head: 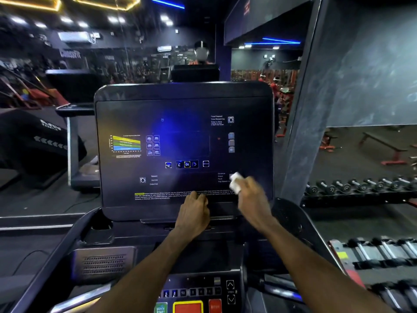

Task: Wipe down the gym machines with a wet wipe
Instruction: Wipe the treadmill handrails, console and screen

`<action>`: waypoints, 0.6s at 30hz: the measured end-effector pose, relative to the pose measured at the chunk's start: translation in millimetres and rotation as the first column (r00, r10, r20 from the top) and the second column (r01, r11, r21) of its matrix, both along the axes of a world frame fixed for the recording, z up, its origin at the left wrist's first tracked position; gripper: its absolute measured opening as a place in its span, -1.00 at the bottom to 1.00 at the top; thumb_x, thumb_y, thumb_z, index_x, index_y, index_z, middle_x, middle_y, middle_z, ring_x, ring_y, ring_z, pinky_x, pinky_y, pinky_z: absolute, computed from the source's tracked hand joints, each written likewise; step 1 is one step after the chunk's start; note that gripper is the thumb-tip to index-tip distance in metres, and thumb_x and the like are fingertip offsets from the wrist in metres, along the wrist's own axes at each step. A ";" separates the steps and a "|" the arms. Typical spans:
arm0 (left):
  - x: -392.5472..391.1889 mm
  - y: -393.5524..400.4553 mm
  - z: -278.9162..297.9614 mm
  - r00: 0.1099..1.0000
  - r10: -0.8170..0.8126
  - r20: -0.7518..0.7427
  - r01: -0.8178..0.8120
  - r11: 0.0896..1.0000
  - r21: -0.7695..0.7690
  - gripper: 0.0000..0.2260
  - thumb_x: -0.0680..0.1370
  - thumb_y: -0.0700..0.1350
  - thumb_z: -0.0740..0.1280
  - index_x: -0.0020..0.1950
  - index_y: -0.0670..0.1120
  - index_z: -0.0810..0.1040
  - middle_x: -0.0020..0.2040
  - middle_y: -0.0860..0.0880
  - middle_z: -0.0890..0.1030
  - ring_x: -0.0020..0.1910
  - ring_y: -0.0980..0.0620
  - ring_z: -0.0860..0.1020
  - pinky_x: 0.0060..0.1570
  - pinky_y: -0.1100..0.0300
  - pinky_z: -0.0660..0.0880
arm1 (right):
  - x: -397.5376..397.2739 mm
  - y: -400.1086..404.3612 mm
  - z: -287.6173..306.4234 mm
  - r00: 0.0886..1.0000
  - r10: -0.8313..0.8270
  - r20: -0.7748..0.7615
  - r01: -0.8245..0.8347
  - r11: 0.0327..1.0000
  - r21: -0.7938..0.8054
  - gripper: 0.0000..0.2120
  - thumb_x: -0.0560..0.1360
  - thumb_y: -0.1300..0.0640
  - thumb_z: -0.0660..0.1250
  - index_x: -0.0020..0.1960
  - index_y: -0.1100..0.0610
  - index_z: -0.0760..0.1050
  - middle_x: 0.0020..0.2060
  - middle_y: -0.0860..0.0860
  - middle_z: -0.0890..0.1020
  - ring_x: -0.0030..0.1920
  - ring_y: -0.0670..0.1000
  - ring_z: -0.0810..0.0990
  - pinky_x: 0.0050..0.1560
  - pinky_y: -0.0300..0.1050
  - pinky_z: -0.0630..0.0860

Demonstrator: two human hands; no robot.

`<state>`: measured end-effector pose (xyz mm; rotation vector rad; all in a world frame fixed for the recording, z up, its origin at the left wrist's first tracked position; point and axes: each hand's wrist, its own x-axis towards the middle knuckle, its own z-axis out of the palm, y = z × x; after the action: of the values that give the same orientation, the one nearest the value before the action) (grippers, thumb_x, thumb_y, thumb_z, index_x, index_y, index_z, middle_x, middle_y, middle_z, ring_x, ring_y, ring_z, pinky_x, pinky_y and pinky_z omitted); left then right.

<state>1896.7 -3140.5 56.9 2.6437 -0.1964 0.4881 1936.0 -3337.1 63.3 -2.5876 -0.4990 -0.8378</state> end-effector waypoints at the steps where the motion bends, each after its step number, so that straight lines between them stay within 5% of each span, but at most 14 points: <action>1: -0.6 0.9 0.7 1.000 0.008 -0.001 -0.008 1.000 0.007 -0.90 0.55 -0.24 0.21 -0.03 -0.17 0.52 -0.01 -0.11 0.47 -0.01 -0.14 0.46 -0.05 -0.05 0.49 | -7.3 8.1 -10.7 0.992 0.126 -0.014 -0.127 0.980 -0.155 -0.55 0.36 0.42 0.36 0.22 0.14 0.51 -0.07 0.09 0.51 -0.16 0.08 0.51 -0.27 -0.01 0.60; 4: -2.6 6.6 2.6 0.999 0.048 0.008 -0.049 0.999 0.019 -0.84 0.54 -0.23 0.22 0.07 -0.16 0.54 0.06 -0.11 0.48 0.06 -0.13 0.44 0.00 -0.03 0.47 | 3.2 6.8 -4.0 0.968 0.248 -0.026 -0.242 0.906 -0.347 -0.55 0.36 0.41 0.36 0.21 0.12 0.50 -0.06 0.07 0.48 -0.13 0.05 0.49 -0.31 -0.05 0.61; 9: -4.6 22.5 3.8 0.991 0.135 -0.005 -0.135 0.991 -0.014 -0.78 0.55 -0.25 0.20 0.14 -0.12 0.53 0.13 -0.09 0.47 0.15 -0.09 0.39 0.09 0.01 0.41 | 17.2 14.9 25.4 0.999 -0.040 0.030 0.037 0.992 0.118 -0.57 0.41 0.48 0.31 0.21 0.18 0.56 -0.10 0.10 0.50 -0.24 0.06 0.49 -0.27 -0.13 0.52; 14: -5.6 32.4 5.6 0.994 0.110 -0.006 -0.109 0.993 0.048 -0.81 0.56 -0.19 0.24 0.16 -0.11 0.50 0.13 -0.08 0.45 0.12 -0.08 0.39 0.06 0.01 0.42 | -1.1 35.4 -4.2 0.949 0.316 -0.003 -0.300 0.897 -0.323 -0.57 0.34 0.41 0.39 0.17 0.15 0.53 -0.08 0.09 0.51 -0.16 0.09 0.53 -0.35 0.00 0.61; 16: -5.4 34.8 7.1 0.991 0.132 -0.015 -0.132 0.991 0.018 -0.80 0.55 -0.22 0.23 0.15 -0.11 0.51 0.14 -0.08 0.46 0.14 -0.10 0.39 0.07 0.00 0.41 | 10.7 31.8 10.8 0.971 0.238 0.031 -0.225 0.947 -0.228 -0.58 0.36 0.44 0.39 0.18 0.18 0.55 -0.11 0.10 0.51 -0.21 0.08 0.53 -0.34 -0.05 0.60; 18: -5.2 37.5 8.0 0.987 0.158 -0.022 -0.159 0.987 -0.017 -0.80 0.54 -0.24 0.22 0.13 -0.11 0.52 0.14 -0.09 0.46 0.15 -0.11 0.38 0.10 -0.01 0.40 | 18.9 33.3 22.5 0.996 0.068 0.059 -0.071 0.997 0.040 -0.62 0.42 0.46 0.35 0.19 0.20 0.57 -0.12 0.10 0.51 -0.24 0.07 0.52 -0.29 -0.07 0.58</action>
<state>1891.5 -3103.0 64.9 2.6572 0.0251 0.5114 1954.9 -3303.8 85.8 -2.4991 -0.5782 -0.8914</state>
